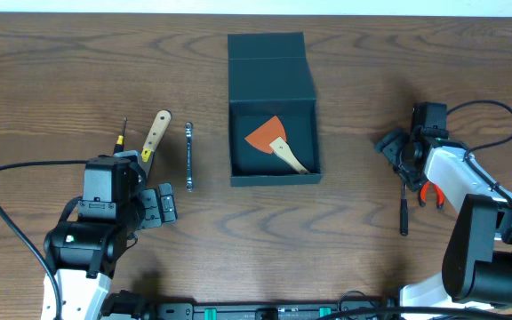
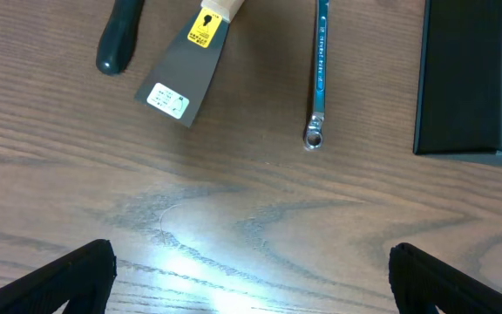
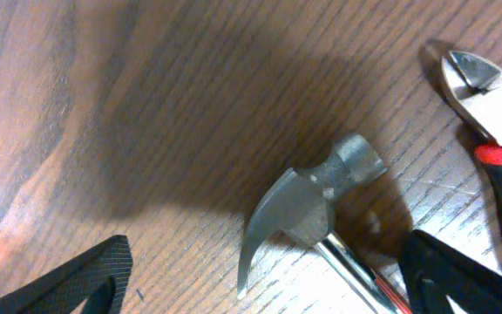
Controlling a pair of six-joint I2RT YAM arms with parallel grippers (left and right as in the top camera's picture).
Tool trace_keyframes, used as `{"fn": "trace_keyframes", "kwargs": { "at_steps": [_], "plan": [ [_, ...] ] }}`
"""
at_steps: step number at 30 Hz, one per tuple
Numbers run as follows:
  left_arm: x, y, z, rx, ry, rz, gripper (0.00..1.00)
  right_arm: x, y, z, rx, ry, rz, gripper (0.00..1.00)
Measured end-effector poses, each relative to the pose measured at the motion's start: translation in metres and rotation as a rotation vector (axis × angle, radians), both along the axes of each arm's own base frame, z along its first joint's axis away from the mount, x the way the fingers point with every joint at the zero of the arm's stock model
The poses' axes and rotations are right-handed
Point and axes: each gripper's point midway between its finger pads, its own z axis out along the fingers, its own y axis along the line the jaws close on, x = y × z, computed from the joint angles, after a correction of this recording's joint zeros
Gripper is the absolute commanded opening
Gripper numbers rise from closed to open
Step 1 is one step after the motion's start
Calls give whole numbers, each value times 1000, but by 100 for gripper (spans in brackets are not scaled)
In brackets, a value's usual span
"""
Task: Pack container
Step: 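Lower the right gripper and grasp the hammer head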
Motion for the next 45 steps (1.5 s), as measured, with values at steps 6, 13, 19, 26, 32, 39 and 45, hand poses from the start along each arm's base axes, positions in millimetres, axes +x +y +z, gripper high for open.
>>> {"fn": "trace_keyframes", "kwargs": {
  "at_steps": [6, 13, 19, 26, 32, 39, 45],
  "plan": [
    [0, 0, 0, 0, 0, 0, 98, -2, -1, -1, 15, 0, -74, 73],
    [0, 0, 0, 0, 0, 0, 98, -9, -1, -3, 26, 26, -110, 55],
    [0, 0, 0, 0, 0, 0, 99, -16, 0, -5, 28, 55, -110, 55],
    [0, 0, 0, 0, 0, 0, 98, -22, 1, -6, 30, 78, -111, 58],
    [0, 0, 0, 0, 0, 0, 98, -23, -2, -6, 20, 82, -133, 63],
    [0, 0, 0, 0, 1, 0, 99, -33, -4, -7, 21, 115, -208, 66],
    [0, 0, 0, 0, 0, 0, 98, -38, -5, -8, 26, 128, -262, 66]
  ]
}}
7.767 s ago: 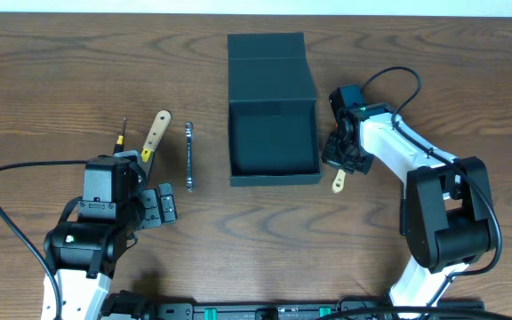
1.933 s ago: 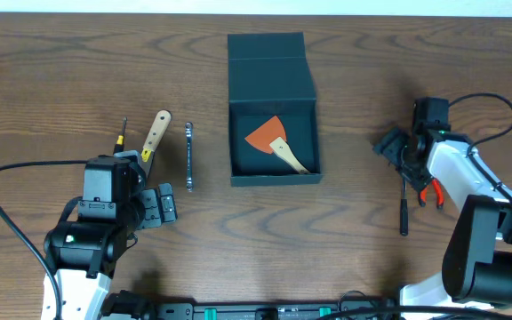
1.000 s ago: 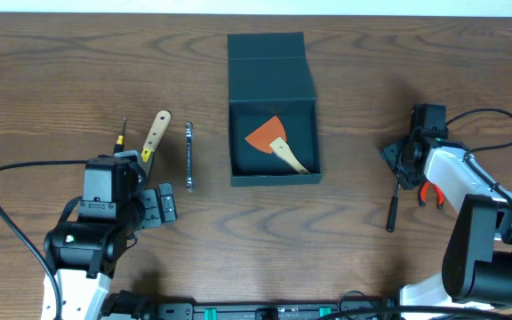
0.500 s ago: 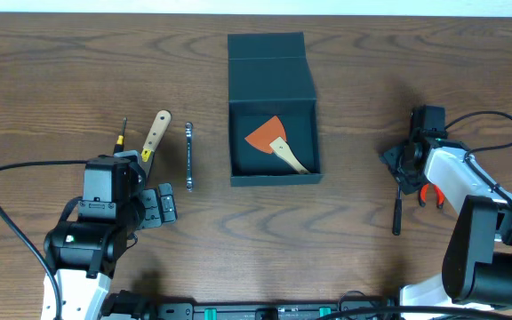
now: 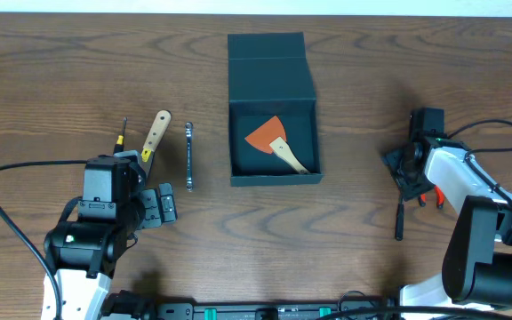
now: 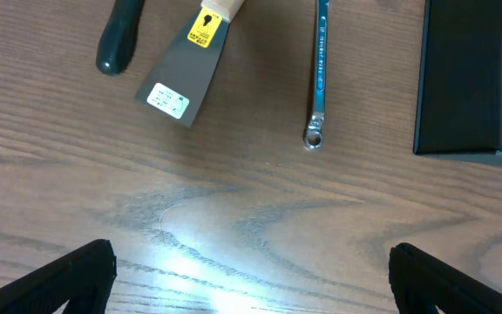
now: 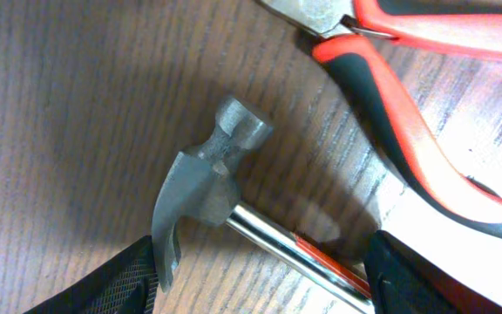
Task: Pack container
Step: 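Lower the right gripper and grasp the hammer head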
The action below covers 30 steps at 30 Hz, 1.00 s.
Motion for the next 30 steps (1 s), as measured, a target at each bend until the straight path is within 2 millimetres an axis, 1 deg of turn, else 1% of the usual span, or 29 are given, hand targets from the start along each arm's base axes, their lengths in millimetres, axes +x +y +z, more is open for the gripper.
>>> {"fn": "trace_keyframes", "kwargs": {
  "at_steps": [4, 9, 10, 12, 13, 14, 24, 25, 28, 30],
  "plan": [
    [0, 0, 0, 0, 0, 0, 98, -2, 0, 0, 0, 5, -17, 62],
    [0, 0, 0, 0, 0, 0, 99, -7, 0, -1, 4, 23, -34, 46],
    [0, 0, 0, 0, 0, 0, 98, -7, 0, -1, 5, 23, -37, 45],
    [0, 0, 0, 0, 0, 0, 98, -7, 0, -1, 5, 25, -40, 39],
    [0, 0, 0, 0, 0, 0, 98, -7, 0, -1, 6, 25, -41, 34],
    [0, 0, 0, 0, 0, 0, 99, -7, 0, -1, 7, 25, -41, 31],
    [0, 0, 0, 0, 0, 0, 99, -7, 1, -2, 8, 26, -41, 31],
    [0, 0, 0, 0, 0, 0, 98, -7, 1, -1, 8, 26, -41, 29],
    [0, 0, 0, 0, 0, 0, 99, -7, 0, 0, 2, 30, -39, 11],
    [0, 0, 0, 0, 0, 0, 98, -8, -4, 2, -16, 37, -43, 11]
  ]
}}
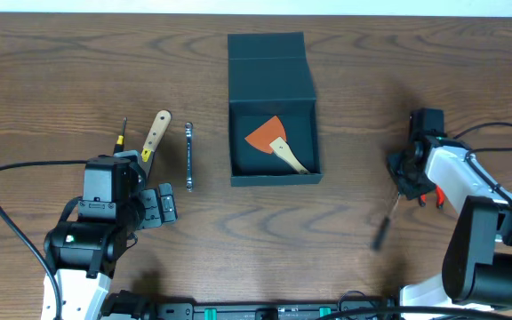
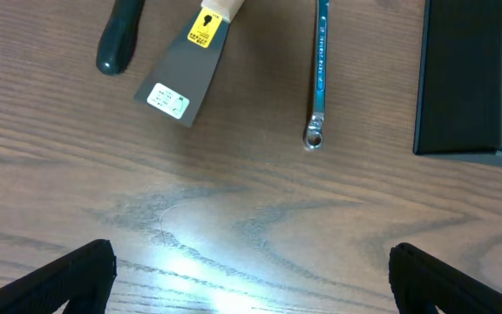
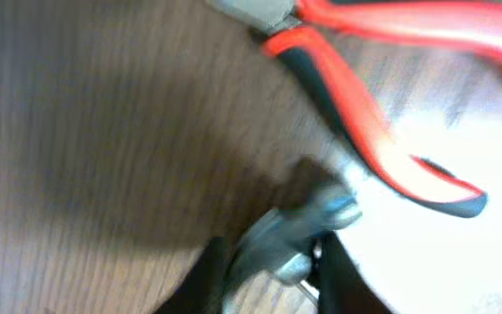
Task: Pack container
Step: 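Lower the right gripper and grasp the hammer head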
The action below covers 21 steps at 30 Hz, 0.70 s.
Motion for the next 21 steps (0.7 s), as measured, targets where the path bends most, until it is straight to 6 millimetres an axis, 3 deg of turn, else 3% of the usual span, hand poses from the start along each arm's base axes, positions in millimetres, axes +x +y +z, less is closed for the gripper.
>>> {"fn": "trace_keyframes", "kwargs": {
  "at_steps": [8, 19, 21],
  "plan": [
    [0, 0, 0, 0, 0, 0, 98, 1, -1, 1, -7, -3, 2, 2],
    [0, 0, 0, 0, 0, 0, 98, 0, -1, 1, -9, 0, 1, 1],
    [0, 0, 0, 0, 0, 0, 99, 0, -2, 1, -10, 1, 1, 5]
  ]
}}
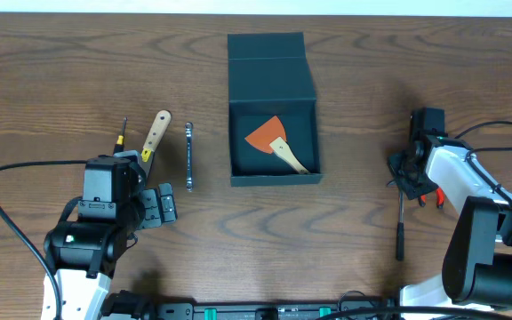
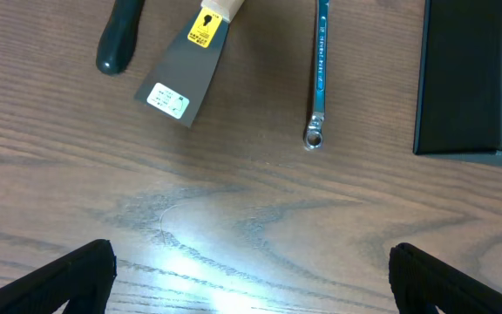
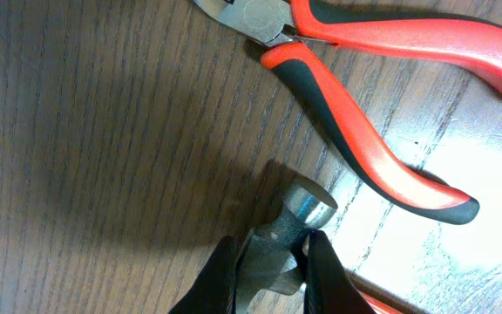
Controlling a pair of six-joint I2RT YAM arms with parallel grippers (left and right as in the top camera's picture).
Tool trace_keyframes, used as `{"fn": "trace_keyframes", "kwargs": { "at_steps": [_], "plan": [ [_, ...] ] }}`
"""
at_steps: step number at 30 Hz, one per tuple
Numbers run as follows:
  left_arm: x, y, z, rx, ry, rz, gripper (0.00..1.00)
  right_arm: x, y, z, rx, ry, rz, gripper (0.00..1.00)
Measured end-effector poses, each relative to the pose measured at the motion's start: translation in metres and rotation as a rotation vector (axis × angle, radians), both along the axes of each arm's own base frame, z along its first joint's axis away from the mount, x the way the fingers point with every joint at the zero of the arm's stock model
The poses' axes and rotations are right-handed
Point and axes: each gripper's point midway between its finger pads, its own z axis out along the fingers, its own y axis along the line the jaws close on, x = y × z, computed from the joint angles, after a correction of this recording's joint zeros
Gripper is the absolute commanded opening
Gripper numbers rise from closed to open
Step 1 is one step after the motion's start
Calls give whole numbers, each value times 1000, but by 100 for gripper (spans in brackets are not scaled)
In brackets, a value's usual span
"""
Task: Pack container
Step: 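Lower the right gripper and grasp the hammer head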
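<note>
The dark open box [image 1: 272, 176] stands mid-table with its lid [image 1: 271, 67] folded back; an orange scraper [image 1: 272, 140] with a wooden handle lies inside. My right gripper [image 3: 271, 262] is shut on the steel head of the hammer [image 3: 288, 228], whose handle [image 1: 399, 236] runs toward the near edge. Red-handled pliers [image 3: 382, 105] lie just beside it. My left gripper [image 2: 251, 279] is open over bare wood, short of the putty knife [image 2: 186, 78], the wrench [image 2: 319, 78] and the screwdriver [image 2: 116, 39].
The box wall [image 2: 460, 78] fills the right of the left wrist view. In the overhead view the putty knife [image 1: 156, 133], wrench [image 1: 189, 156] and screwdriver [image 1: 123, 133] lie left of the box, the pliers [image 1: 429, 194] at the far right.
The hammer's handle, which slanted toward the near left, now points straight at the near edge. The right wrist view has gone from blurred to sharp. The left arm is unchanged.
My right gripper was open above the hammer head beside the pliers. It then straddled the head with its fingers wide. Later it was shut on the head with the handle swung leftward, and now the handle points straight back. The left arm never moved.
</note>
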Motion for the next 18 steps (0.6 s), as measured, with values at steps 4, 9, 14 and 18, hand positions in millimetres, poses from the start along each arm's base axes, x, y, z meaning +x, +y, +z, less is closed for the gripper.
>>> {"fn": "trace_keyframes", "kwargs": {
  "at_steps": [4, 9, 14, 18],
  "plan": [
    [0, 0, 0, 0, 0, 0, 99, 0, 0, 0, 0, 2, 0, 8],
    [0, 0, 0, 0, 0, 0, 98, -2, 0, -2, -2, 9, 2, 19],
    [0, 0, 0, 0, 0, 0, 98, -3, -1, -5, -6, 13, 3, 25],
    [0, 0, 0, 0, 0, 0, 99, -4, -2, -7, -14, 15, 10, 9]
  ]
}}
